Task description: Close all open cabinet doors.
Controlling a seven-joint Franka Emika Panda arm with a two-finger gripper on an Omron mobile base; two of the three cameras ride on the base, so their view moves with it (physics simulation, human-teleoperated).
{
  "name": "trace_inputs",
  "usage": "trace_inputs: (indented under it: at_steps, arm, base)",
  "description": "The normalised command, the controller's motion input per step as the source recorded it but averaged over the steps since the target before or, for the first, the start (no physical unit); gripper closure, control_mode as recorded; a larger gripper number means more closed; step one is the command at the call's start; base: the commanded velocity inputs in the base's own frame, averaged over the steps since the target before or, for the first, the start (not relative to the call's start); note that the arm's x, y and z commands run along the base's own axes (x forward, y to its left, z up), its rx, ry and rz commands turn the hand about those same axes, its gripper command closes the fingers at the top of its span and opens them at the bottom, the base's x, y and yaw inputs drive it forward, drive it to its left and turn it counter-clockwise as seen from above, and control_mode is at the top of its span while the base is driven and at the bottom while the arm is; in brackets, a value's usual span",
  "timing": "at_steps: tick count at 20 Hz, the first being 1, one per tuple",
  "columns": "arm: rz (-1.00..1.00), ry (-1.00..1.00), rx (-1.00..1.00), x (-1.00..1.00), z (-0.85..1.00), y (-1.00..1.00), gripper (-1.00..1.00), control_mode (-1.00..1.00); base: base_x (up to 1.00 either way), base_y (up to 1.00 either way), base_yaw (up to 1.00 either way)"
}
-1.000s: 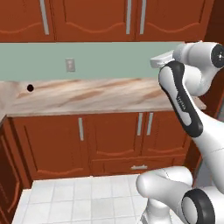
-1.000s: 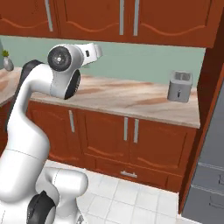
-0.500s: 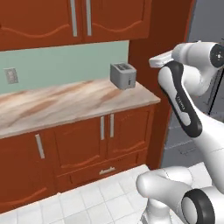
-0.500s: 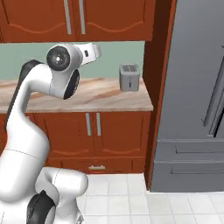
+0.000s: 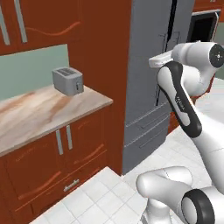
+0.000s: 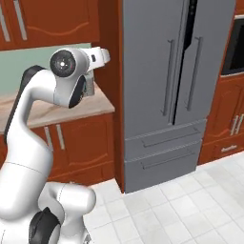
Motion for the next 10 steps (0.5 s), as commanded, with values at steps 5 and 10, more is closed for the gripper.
trace_inputs:
  at_steps: [5,10]
  arm:
    - [0.0,0.0,0.0,0.0,0.0,0.0,-1.0,1.0]
    - [0.0,0.0,0.0,0.0,0.0,0.0,-1.0,1.0]
  base:
    - [0.0,0.0,-0.58]
    - [0.0,0.0,-0.55]
